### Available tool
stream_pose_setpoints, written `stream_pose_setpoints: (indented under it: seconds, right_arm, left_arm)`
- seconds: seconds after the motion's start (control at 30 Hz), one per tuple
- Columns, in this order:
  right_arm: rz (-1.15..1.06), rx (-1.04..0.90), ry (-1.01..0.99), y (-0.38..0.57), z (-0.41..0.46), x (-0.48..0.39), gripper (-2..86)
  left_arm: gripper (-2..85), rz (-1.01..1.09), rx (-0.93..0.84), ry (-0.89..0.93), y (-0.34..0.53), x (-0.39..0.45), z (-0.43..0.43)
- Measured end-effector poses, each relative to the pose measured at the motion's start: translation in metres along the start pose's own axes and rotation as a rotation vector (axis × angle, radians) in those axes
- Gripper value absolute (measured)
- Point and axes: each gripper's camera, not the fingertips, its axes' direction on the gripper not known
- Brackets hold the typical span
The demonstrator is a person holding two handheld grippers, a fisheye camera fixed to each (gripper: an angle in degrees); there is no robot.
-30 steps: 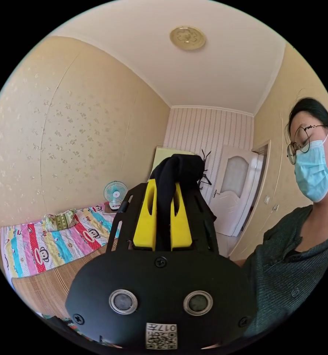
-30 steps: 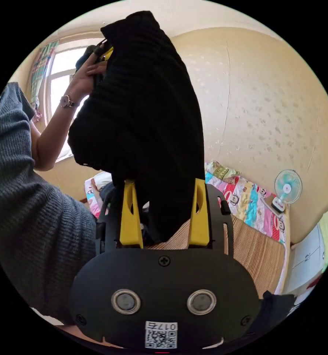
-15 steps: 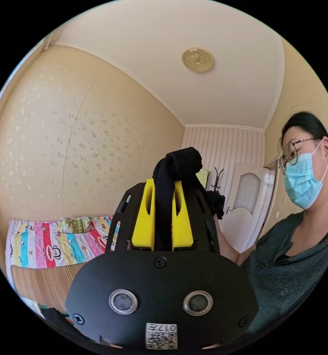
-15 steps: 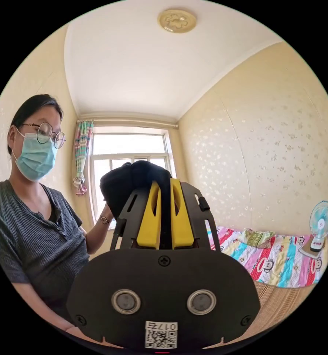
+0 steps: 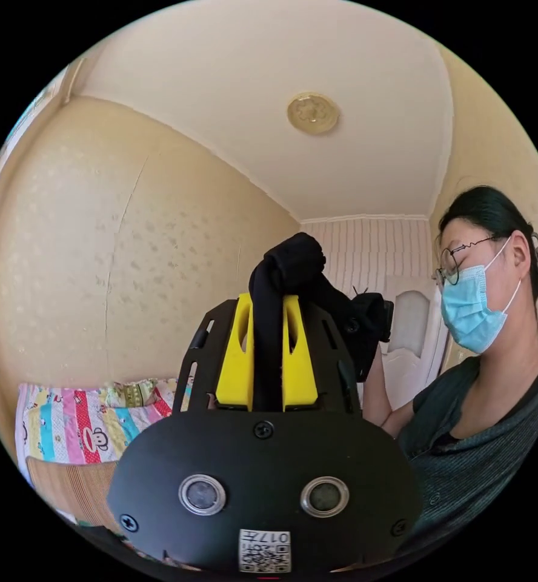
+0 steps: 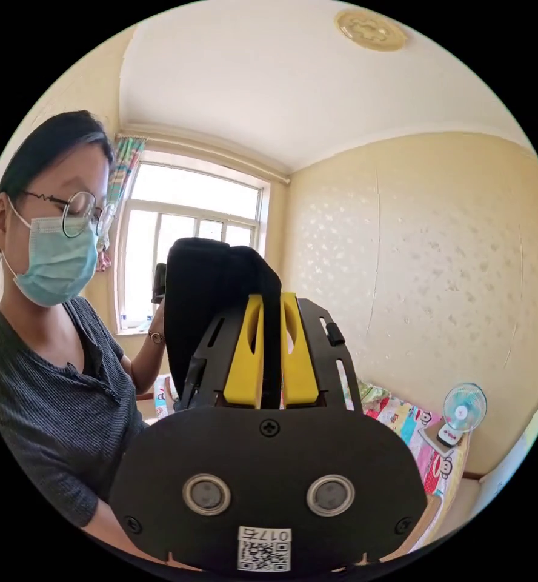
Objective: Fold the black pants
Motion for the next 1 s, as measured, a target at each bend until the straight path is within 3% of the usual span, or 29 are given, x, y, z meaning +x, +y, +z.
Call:
stream_pose_setpoints:
  seconds: [0.1,0.17,0.27,0.37,0.5,0.53,0.6,0.7,0.87,1.0]
  right_arm:
    - [0.148,-0.178,0.055,0.014,0.040,0.080,3.6]
    - [0.216,-0.364,0.109,-0.003,0.100,0.181,3.9]
    - [0.425,-0.432,0.098,-0.029,0.181,0.341,4.5]
    - [0.765,-0.448,0.207,-0.011,0.185,0.444,6.4]
    - [0.870,-0.343,0.145,0.049,0.147,0.478,8.5]
    - [0.861,-0.393,0.112,0.080,0.142,0.481,7.7]
    - [0.895,-0.525,0.071,0.143,0.138,0.484,5.7]
    - [1.061,-0.747,-0.027,0.269,0.127,0.475,3.1]
    - [1.298,-1.056,-0.173,0.428,0.079,0.406,0.9]
    - [1.434,-1.043,-0.220,0.459,0.030,0.372,0.5]
  left_arm:
    - [6.6,-0.093,-0.144,-0.068,-0.013,-0.084,0.072]
    - [6.6,-0.150,-0.233,-0.124,-0.043,-0.153,0.136]
    - [8.2,-0.132,-0.261,-0.329,-0.106,-0.275,0.235]
    - [9.0,-0.461,-0.401,-0.425,-0.109,-0.394,0.292]
    - [10.9,-0.438,-0.601,-0.414,-0.031,-0.474,0.324]
    - [10.1,-0.430,-0.648,-0.426,-0.011,-0.483,0.327]
    - [8.7,-0.486,-0.926,-0.433,0.084,-0.523,0.340]
    - [10.4,-0.646,-1.210,-0.409,0.204,-0.559,0.337]
    - [11.2,-0.749,-1.513,-0.363,0.318,-0.582,0.328]
    - [11.3,-0.736,-1.654,-0.321,0.358,-0.601,0.341]
